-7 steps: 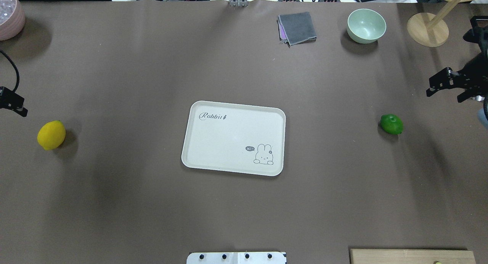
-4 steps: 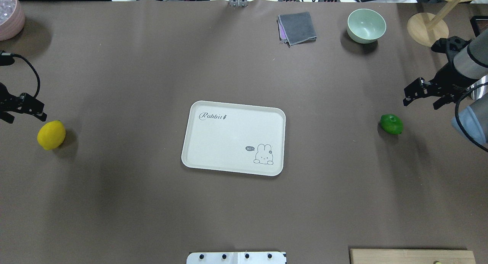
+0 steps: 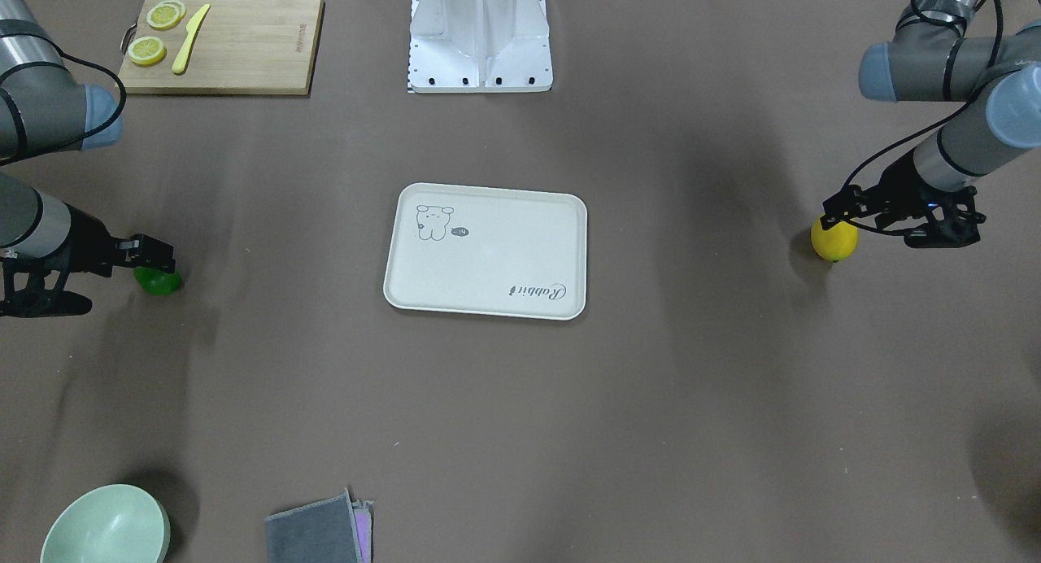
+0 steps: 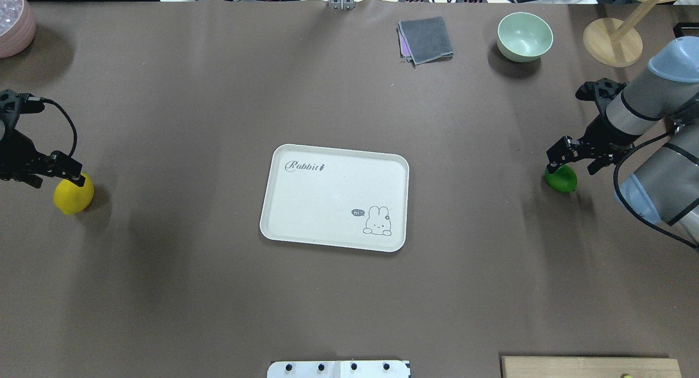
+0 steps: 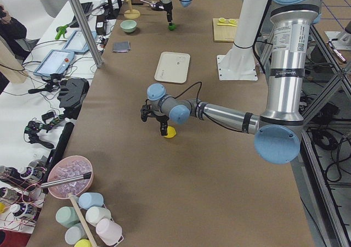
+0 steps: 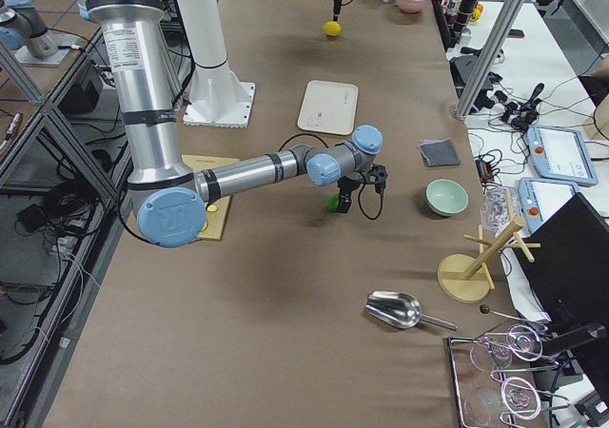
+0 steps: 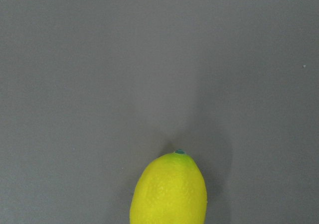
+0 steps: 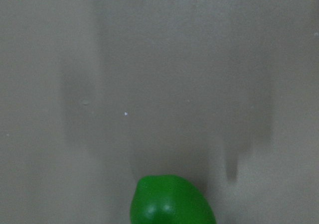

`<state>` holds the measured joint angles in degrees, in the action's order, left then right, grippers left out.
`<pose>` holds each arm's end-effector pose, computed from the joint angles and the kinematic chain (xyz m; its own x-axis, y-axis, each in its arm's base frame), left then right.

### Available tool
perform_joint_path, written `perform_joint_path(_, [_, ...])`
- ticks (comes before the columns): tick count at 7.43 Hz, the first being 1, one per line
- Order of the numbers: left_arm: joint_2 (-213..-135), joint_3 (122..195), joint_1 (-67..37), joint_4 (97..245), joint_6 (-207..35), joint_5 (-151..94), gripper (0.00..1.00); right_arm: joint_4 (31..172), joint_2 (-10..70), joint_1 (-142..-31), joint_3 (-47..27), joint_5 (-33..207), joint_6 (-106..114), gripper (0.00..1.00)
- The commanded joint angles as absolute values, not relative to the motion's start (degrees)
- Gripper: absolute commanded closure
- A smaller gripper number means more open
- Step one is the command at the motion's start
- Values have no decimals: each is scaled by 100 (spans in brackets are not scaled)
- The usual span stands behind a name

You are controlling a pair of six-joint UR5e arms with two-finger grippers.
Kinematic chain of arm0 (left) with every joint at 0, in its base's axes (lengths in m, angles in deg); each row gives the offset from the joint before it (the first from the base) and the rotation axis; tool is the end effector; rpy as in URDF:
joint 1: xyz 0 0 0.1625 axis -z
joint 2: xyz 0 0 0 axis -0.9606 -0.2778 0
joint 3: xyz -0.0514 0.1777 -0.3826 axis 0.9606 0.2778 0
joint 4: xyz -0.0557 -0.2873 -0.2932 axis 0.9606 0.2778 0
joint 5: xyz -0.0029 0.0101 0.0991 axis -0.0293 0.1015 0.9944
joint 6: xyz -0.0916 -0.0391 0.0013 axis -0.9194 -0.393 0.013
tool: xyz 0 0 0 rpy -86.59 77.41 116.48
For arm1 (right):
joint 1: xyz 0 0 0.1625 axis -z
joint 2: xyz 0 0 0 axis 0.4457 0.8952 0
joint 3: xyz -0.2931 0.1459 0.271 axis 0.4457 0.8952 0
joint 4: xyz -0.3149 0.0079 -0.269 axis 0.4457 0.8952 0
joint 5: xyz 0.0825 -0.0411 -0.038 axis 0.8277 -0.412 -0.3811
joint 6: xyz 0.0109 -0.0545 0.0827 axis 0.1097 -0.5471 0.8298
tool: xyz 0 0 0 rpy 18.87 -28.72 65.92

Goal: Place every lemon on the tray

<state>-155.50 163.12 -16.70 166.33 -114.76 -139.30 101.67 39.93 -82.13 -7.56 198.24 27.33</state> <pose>0.2272 -0.4744 0.5559 0.6502 -0.0147 -0.7596 -0.0392 0.9978 -0.0529 -0.2758 -0.5165 0.5315 0.6632 -0.0017 0.7484 0.1200 0.9873 -0.1041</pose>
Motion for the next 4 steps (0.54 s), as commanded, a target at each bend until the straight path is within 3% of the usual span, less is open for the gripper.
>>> perform_joint_path(1, [-15534,16025,-1832,17228,-11825,-13907,3,10121,3809,-8079,-516,19692,2711,0])
perform_joint_path(2, [-15525,15980,-1911,17326,-11896,-13872,5,10103,3755,-8043,-428,19586,2703,1])
perform_joint_path(3, [-15525,15989,-1920,17344,-11923,-13820,9,10095,3746,-8034,-418,19576,2676,20])
perform_joint_path(4, [-15525,15989,-1947,17344,-11923,-13810,29,9920,3755,-8034,-410,19568,2589,52])
